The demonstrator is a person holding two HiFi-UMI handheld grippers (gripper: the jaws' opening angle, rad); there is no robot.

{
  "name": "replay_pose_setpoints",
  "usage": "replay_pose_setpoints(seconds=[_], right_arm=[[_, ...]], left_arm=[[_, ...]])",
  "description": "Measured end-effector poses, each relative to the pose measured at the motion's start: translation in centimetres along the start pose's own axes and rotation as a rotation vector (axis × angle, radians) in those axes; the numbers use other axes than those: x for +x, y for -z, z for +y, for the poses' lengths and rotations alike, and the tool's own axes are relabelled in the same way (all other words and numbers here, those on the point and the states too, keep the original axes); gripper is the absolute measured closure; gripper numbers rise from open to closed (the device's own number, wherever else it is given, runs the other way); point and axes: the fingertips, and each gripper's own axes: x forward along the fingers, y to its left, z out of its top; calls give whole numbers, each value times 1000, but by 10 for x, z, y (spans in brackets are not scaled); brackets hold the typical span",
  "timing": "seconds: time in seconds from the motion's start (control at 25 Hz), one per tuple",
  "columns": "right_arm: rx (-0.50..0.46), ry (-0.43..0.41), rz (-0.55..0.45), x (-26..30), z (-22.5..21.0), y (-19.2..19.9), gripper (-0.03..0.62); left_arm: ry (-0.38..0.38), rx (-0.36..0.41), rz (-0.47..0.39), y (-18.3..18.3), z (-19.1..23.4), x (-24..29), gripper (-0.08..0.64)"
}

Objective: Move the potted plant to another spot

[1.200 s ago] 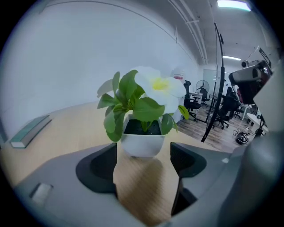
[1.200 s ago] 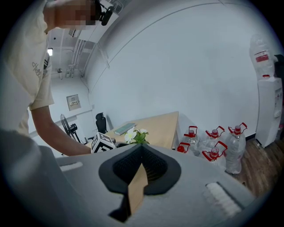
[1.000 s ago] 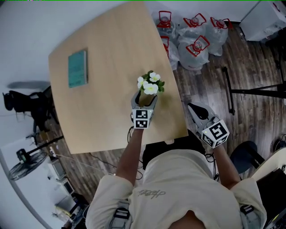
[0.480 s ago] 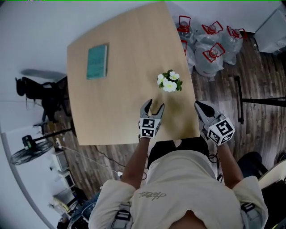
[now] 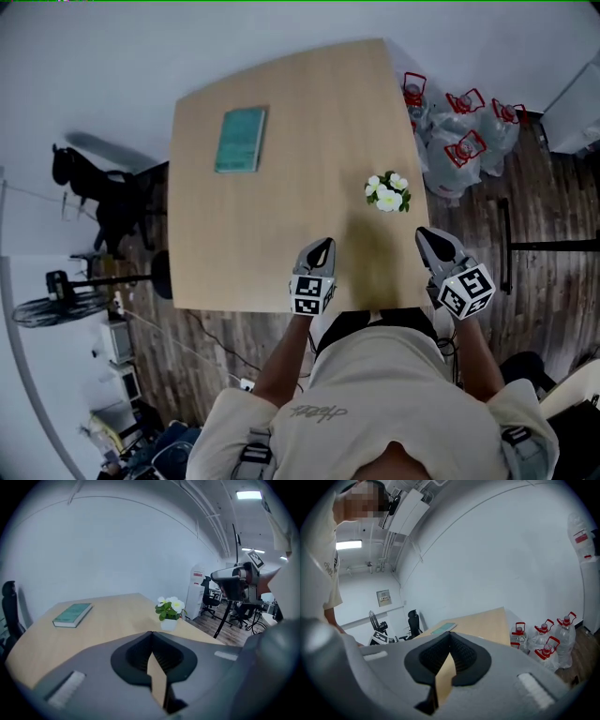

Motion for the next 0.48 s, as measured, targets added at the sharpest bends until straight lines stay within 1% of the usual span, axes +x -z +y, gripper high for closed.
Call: replay_pose_setpoints(seconds=[0.2, 0.36, 0.48], right_arm=[[0, 5, -56, 7, 13, -27, 591], [-52, -13, -100, 12, 30, -55, 591], [-59, -31, -146, 13, 44, -81, 591]], left_arm=[[-24, -21, -63, -31, 23, -31, 543], [15, 5, -143, -69, 30, -49, 543], [15, 28, -191, -97, 37, -58, 543]])
